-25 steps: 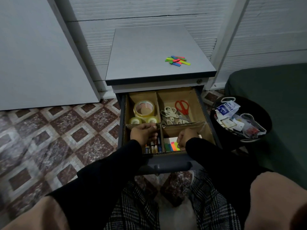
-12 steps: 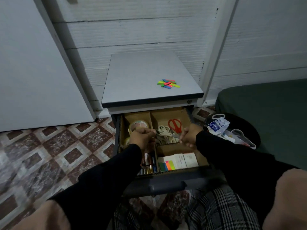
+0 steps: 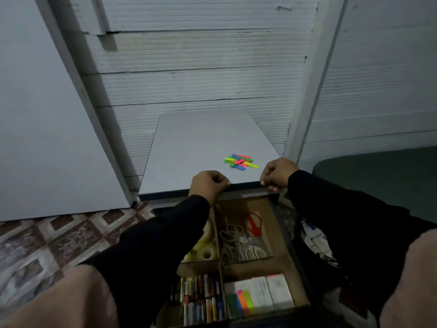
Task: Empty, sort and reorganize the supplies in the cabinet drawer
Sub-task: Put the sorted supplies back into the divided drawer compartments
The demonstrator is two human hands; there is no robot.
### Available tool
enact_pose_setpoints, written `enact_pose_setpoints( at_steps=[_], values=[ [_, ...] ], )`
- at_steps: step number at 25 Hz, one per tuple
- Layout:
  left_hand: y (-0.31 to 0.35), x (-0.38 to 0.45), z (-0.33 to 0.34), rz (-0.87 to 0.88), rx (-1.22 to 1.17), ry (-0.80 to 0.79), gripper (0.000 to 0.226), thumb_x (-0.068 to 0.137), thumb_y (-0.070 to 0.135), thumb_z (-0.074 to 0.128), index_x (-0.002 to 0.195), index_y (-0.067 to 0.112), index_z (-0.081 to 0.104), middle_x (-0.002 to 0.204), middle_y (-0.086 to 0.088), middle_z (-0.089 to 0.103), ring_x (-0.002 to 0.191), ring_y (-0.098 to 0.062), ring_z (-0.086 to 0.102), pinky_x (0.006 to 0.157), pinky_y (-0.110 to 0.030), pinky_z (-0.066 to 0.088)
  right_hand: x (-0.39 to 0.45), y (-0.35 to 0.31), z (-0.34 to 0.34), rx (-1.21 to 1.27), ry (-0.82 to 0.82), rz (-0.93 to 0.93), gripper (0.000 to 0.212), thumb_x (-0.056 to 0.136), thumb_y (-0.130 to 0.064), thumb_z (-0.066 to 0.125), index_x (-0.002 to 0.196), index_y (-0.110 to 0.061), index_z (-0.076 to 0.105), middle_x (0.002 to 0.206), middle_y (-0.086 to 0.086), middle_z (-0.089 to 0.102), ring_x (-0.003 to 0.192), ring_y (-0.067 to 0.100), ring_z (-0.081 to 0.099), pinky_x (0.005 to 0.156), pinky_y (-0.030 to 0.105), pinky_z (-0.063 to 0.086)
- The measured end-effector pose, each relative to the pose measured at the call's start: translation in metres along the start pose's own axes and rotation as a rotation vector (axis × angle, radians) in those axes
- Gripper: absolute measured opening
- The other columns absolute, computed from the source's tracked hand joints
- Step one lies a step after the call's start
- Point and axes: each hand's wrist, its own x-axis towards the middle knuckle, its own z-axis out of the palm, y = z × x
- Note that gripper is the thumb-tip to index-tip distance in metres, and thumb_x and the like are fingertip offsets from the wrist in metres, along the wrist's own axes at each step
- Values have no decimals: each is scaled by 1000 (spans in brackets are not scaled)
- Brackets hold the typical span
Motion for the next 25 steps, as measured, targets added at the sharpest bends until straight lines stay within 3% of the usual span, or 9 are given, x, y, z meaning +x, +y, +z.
enact_pose_setpoints(
  at_steps=[3, 6, 8, 10, 13, 20, 25],
  values=[
    [10, 34, 1, 46, 151, 25, 15, 86, 22, 66, 88, 9, 72, 90, -8, 71, 85, -21, 64, 77, -28, 51, 27, -7, -2, 17, 49, -30, 21, 84, 2, 62, 66, -9, 59, 62, 5, 60, 49, 13, 51, 41, 16, 45],
    [21, 56, 11, 97, 374, 17, 21, 89, 29, 61, 98, 12, 70, 100, -7, 69, 96, -23, 62, 75, -27, 45, 47, -8, -1, 6, 127, -73, 13, 84, 0, 62, 73, -5, 63, 68, 7, 62, 52, 15, 51, 52, 24, 49],
    [29, 69, 20, 149, 499, 14, 23, 91, 31, 57, 105, 16, 68, 108, -5, 67, 102, -23, 60, 74, -27, 42, 60, -9, 1, -125, 175, -124, 6, 83, -3, 65, 86, -1, 70, 83, 10, 68, 66, 18, 59, 67, 27, 49],
    [34, 80, 29, 181, 577, 22, 23, 93, 29, 53, 109, 19, 66, 114, -3, 64, 106, -23, 58, 77, -28, 41, 69, -8, 4, -243, 199, -144, 13, 81, -9, 68, 92, -3, 71, 97, 11, 70, 89, 23, 63, 79, 27, 47],
    [35, 94, 39, 178, 639, 21, 20, 91, 23, 53, 108, 19, 65, 115, -5, 63, 107, -25, 57, 78, -29, 41, 77, -8, 11, -369, 172, -150, 25, 82, -18, 70, 102, -5, 68, 106, 13, 68, 102, 27, 61, 88, 31, 48],
    [31, 104, 27, 137, 541, -18, 20, 90, 19, 59, 106, 16, 70, 113, -8, 65, 105, -26, 59, 85, -31, 46, 86, -10, 6, -405, 100, -96, 29, 81, -15, 71, 105, 2, 66, 111, 15, 67, 108, 27, 60, 94, 33, 49],
    [16, 97, 10, 68, 377, -64, 18, 88, 19, 64, 100, 8, 71, 97, -7, 68, 89, -22, 63, 83, -29, 52, 77, -17, -2, -488, 34, -96, 29, 79, -10, 71, 107, -5, 67, 114, 8, 66, 107, 21, 58, 88, 28, 47]
  ],
)
